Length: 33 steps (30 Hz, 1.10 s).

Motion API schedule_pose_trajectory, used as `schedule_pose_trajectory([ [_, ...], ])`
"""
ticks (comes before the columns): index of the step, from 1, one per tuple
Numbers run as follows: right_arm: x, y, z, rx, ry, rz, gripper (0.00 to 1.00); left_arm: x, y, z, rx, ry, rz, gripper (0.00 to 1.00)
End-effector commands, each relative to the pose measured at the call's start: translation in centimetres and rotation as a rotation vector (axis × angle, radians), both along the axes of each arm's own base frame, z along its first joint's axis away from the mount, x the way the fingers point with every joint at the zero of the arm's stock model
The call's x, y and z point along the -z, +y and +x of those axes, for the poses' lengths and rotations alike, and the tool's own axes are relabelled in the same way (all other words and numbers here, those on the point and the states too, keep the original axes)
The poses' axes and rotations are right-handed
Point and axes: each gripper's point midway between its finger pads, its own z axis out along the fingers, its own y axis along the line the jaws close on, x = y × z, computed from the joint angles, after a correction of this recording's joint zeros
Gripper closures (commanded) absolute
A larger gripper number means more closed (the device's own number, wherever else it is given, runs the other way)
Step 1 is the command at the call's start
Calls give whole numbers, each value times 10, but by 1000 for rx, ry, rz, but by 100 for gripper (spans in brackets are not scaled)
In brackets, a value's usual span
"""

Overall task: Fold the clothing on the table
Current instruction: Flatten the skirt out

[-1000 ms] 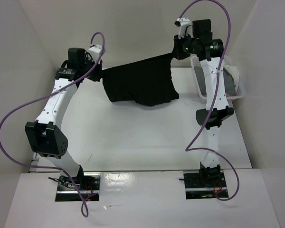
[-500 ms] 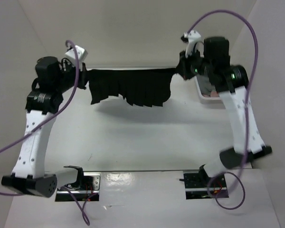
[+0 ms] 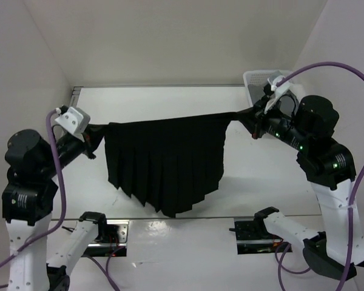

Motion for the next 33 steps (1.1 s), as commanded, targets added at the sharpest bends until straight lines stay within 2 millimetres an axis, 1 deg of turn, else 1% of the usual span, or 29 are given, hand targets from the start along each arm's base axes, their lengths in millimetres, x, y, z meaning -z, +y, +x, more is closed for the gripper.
schedule_pose_trajectory([
  [1,3,-72,5,335,-73,-103,100,11,59,8,-338,-1,22,100],
  [3,14,-71,7,334,-56,-111,100,25,57,9,-328,27,26,100],
  [4,27,-69,10,323,-24,-124,100,31,57,8,-328,34,28,100],
  [5,32,-69,9,322,-16,-127,100,45,57,10,-328,64,33,100],
  [6,37,-69,12,322,-9,-130,100,53,55,11,-317,83,35,100],
  [7,48,-68,16,320,12,-139,100,58,55,11,-317,91,36,100],
  [8,53,-68,15,319,20,-143,100,70,55,13,-316,119,41,100],
  [9,57,-67,17,319,23,-145,100,73,55,15,-316,123,41,100],
  [10,68,-66,22,318,41,-153,100,79,55,17,-316,136,44,100],
  [11,74,-65,24,319,54,-149,100,82,55,19,-316,141,44,100],
  [12,86,-66,27,327,76,-161,100,93,57,24,-324,166,50,100],
  [14,95,-64,34,326,87,-166,100,101,59,27,-333,176,63,100],
  [15,106,-63,38,324,111,-177,100,105,62,32,-346,180,76,100],
  [16,108,-64,40,335,111,-180,100,112,64,34,-355,192,80,100],
  [17,110,-64,45,344,109,-182,100,114,64,39,-353,189,91,100],
  [18,117,-64,48,343,121,-188,100,116,66,44,-366,195,95,100],
  [19,115,-63,50,343,112,-183,100,119,69,48,-379,197,98,100],
  [21,119,-63,59,355,115,-188,100,125,70,57,-388,215,104,100],
  [22,124,-64,65,367,121,-195,100,120,70,59,-389,192,99,100],
  [23,124,-64,65,368,121,-195,100,121,72,64,-401,193,102,100],
  [24,125,-64,69,376,122,-199,100,122,72,67,-401,195,102,100],
  [25,125,-64,69,376,122,-199,100,122,72,67,-401,195,102,100],
  [26,121,-64,69,377,114,-195,100,122,72,67,-401,195,102,100],
  [27,117,-65,68,377,109,-193,100,116,72,67,-401,183,100,100],
  [29,103,-65,59,373,91,-171,100,101,71,60,-394,145,90,100],
  [30,98,-66,56,373,82,-167,100,100,71,55,-393,151,91,100],
  [31,88,-68,50,375,60,-156,100,92,69,50,-385,133,86,100],
  [32,85,-69,46,375,56,-154,100,85,69,43,-386,112,81,100],
  [33,85,-70,40,375,64,-158,100,83,69,37,-387,115,73,100],
])
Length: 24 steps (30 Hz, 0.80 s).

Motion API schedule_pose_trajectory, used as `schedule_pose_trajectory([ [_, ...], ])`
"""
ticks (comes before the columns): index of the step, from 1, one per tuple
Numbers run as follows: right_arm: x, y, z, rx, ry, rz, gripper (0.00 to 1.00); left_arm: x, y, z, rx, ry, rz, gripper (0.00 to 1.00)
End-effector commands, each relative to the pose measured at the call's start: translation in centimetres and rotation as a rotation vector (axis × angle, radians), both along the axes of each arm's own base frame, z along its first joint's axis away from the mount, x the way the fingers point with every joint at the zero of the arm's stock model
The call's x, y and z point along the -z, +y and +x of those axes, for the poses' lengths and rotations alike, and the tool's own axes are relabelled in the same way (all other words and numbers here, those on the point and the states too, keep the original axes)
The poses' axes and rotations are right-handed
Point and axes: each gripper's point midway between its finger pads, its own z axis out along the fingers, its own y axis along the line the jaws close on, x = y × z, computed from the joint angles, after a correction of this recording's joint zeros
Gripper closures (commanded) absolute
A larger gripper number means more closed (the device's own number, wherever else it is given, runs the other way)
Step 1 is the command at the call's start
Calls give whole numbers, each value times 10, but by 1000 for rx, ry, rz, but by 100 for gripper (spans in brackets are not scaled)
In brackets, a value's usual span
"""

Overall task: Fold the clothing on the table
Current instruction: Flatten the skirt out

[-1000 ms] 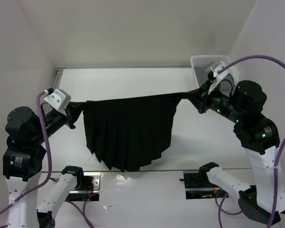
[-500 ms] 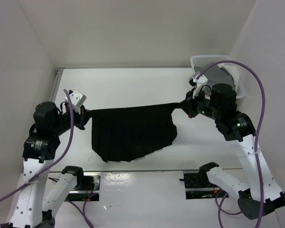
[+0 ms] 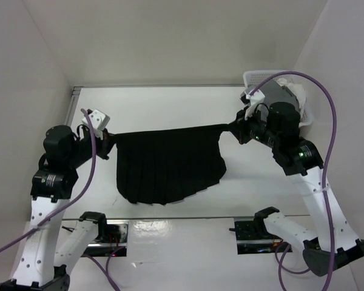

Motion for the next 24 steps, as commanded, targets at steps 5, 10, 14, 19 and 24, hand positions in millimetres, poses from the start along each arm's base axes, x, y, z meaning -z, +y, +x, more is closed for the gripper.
schedule_pose_trajectory([
  [5,-64,-81,-25,327,-177,-87,100,-76,61,-38,-312,-213,68,100],
  [10,-94,-89,-45,340,-223,-67,100,-128,61,-69,-318,-334,38,100],
  [14,-106,-93,-61,343,-256,-51,100,-138,57,-81,-299,-362,31,100],
  [19,-100,-96,-77,323,-248,-71,100,-133,57,-87,-299,-360,31,100],
  [24,-87,-100,-79,331,-225,-100,100,-121,64,-86,-329,-342,59,100],
])
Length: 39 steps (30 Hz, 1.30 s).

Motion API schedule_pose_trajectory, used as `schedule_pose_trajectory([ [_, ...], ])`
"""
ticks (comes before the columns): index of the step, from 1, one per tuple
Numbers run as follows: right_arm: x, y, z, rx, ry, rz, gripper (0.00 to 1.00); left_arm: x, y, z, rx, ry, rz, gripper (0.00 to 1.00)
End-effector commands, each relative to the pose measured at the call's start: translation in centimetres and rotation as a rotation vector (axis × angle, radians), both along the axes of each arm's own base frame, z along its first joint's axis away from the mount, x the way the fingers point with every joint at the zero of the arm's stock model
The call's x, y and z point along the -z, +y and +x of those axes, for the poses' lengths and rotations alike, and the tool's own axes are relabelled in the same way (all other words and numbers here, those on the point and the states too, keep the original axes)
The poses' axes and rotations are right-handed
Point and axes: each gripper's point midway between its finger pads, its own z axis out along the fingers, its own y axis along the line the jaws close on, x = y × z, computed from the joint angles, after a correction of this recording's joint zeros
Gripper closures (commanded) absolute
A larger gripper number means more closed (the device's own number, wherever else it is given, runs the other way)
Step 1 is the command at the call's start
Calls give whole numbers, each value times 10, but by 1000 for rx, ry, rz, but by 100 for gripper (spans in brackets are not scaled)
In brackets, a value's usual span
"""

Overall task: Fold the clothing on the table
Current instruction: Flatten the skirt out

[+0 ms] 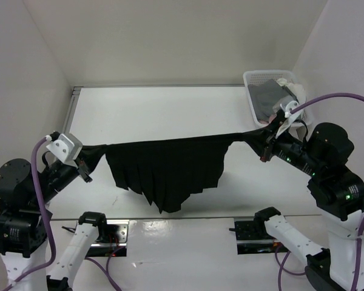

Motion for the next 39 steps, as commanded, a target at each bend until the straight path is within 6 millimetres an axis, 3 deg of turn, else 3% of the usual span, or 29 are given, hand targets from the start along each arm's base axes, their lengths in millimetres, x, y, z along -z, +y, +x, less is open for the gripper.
schedule_pose_trajectory([
  [1,18,-87,20,451,-26,-197,100,-6,76,18,-449,-68,71,100],
  [10,77,-85,47,452,109,-282,100,53,73,42,-421,64,119,100],
  [17,94,-79,78,463,130,-285,100,80,87,70,-485,117,181,100],
  [18,89,-78,85,466,109,-275,100,77,89,75,-496,105,179,100],
  [20,102,-76,100,471,138,-292,100,85,90,88,-504,131,188,100],
  [32,129,-67,195,564,162,-336,100,120,96,191,-540,193,210,100],
  [33,143,-64,203,561,187,-357,100,130,95,200,-539,222,210,100],
  [35,146,-63,215,587,176,-364,100,132,95,212,-539,221,209,100],
  [36,157,-61,222,583,195,-376,100,149,95,220,-534,268,223,100],
  [38,165,-62,232,603,199,-386,100,145,96,234,-546,260,212,100],
  [39,172,-55,240,590,211,-397,100,161,95,241,-542,303,225,100],
])
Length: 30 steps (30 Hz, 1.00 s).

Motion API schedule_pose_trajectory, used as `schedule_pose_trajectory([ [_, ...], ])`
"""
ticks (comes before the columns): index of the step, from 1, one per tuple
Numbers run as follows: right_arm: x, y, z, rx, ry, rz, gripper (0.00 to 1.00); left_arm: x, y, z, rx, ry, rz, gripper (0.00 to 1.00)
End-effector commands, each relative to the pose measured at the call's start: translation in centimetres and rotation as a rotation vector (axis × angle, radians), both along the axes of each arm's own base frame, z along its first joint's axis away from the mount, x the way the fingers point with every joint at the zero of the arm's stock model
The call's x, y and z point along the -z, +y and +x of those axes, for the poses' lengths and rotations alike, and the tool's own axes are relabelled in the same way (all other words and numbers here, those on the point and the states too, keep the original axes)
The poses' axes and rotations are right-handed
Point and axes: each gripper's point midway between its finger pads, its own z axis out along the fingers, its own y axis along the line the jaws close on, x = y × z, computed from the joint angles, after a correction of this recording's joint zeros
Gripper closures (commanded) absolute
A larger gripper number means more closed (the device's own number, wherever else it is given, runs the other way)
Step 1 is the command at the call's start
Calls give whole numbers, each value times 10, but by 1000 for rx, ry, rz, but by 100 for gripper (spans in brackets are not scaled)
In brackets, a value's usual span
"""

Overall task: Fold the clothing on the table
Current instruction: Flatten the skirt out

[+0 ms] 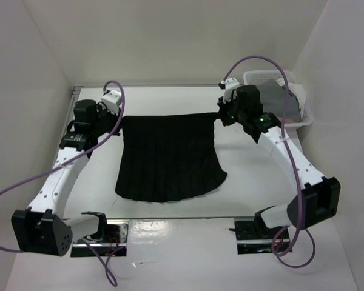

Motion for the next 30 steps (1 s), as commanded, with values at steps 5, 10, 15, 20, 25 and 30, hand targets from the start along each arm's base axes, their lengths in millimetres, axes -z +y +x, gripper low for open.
schedule_pose_trajectory([
  [5,4,-66,64,325,-101,-227,100,5,74,65,-323,-43,166,100],
  [10,34,-58,95,334,-62,-278,100,20,77,93,-344,-17,171,100],
  [15,45,-56,128,363,-82,-308,100,43,77,124,-353,22,174,100],
  [20,63,-50,158,373,-82,-329,100,61,81,157,-373,45,190,100],
  [25,66,-42,183,375,-95,-322,100,69,81,190,-394,49,168,100],
  [30,78,-41,201,403,-90,-330,100,76,80,210,-397,67,164,100],
])
